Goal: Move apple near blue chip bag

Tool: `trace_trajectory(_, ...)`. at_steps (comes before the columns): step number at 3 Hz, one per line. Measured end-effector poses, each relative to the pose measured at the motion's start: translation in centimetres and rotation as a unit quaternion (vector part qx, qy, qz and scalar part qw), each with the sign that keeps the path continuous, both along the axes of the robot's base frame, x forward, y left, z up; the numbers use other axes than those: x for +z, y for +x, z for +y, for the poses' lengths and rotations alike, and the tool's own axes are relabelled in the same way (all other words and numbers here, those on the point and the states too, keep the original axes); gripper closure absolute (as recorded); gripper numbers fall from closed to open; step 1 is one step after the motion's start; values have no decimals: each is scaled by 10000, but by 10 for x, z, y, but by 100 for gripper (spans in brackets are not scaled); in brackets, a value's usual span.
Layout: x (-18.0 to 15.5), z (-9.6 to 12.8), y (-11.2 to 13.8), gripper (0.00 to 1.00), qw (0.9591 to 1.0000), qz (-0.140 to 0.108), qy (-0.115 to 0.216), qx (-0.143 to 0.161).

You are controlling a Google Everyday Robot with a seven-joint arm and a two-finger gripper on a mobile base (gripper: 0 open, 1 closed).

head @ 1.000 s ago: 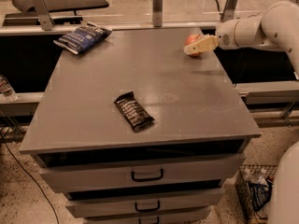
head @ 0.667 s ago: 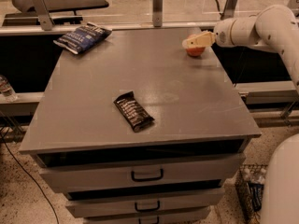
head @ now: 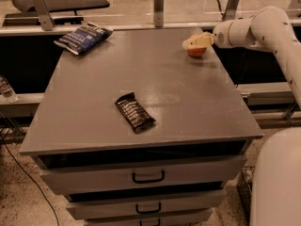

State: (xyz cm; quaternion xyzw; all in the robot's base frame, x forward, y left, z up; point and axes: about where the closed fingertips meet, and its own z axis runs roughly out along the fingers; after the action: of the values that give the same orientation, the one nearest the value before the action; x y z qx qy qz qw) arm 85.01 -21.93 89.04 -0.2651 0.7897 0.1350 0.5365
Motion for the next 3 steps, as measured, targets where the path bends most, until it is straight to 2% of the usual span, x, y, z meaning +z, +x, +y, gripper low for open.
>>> trace_trajectory(1,-20,2,1,2,9994,348,-54,15)
trace_trajectory(2,-30,6,-1,23,9985,545,-70,77)
trace_trajectory(3,-31,7,-4,47,9981,594,-101,134)
